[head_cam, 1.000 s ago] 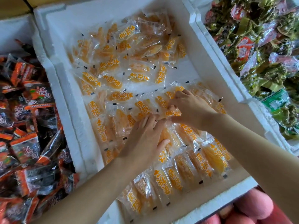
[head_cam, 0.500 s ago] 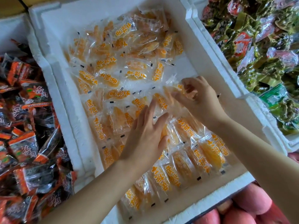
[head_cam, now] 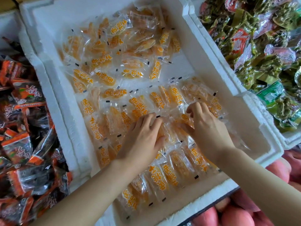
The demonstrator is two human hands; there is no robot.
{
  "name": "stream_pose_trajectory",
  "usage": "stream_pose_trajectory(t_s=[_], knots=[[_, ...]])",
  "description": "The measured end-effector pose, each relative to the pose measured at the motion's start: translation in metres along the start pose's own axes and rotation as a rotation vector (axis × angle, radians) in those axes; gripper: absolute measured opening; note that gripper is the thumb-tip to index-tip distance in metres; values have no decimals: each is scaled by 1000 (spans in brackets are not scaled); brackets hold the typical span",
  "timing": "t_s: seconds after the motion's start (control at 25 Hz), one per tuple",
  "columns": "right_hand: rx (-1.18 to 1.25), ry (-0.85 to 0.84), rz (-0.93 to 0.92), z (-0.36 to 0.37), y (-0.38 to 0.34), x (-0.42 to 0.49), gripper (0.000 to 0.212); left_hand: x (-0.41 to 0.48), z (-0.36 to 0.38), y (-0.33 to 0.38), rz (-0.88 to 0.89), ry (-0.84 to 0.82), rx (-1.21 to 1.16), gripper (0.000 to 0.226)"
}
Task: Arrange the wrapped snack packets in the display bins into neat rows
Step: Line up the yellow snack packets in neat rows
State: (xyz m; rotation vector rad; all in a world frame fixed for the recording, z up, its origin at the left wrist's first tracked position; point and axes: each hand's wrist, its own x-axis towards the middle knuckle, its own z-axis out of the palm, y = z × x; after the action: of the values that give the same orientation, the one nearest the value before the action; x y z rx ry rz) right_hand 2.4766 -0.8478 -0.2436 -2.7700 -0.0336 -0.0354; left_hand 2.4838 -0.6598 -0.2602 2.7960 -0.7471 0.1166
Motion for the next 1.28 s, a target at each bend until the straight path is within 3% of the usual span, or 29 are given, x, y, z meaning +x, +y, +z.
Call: stream_pose_trajectory(t_s=[0.2, 0.4, 0.52, 0.8, 1.0, 1.12, 1.2, 1.28], knots=[[-154, -241, -186, -16, 11, -7, 71, 0, -2, -2, 2, -35, -16, 43], [-278, -198, -430, -17, 22, -12, 91, 0, -2, -3, -14, -55, -26, 44], [-198, -143, -434, -12, 20, -9, 96, 0, -3, -1, -21, -81, -19, 43], [-256, -73, -505, -13, 13, -5, 67, 1, -5, -1, -16, -50, -46, 41], [-51, 63, -413, -21, -37, 28, 34, 3, -18, -29, -89, 35, 45, 46], [-79, -85, -250, 2, -76, 66, 42, -5, -23, -48, -173, -18, 128, 52], [-153, -234, -196, 18, -91, 83, 49, -11, -24, -55, -196, -64, 144, 55], [-155, -278, -170, 27, -96, 88, 51, -15, -23, -58, -196, -93, 149, 56]])
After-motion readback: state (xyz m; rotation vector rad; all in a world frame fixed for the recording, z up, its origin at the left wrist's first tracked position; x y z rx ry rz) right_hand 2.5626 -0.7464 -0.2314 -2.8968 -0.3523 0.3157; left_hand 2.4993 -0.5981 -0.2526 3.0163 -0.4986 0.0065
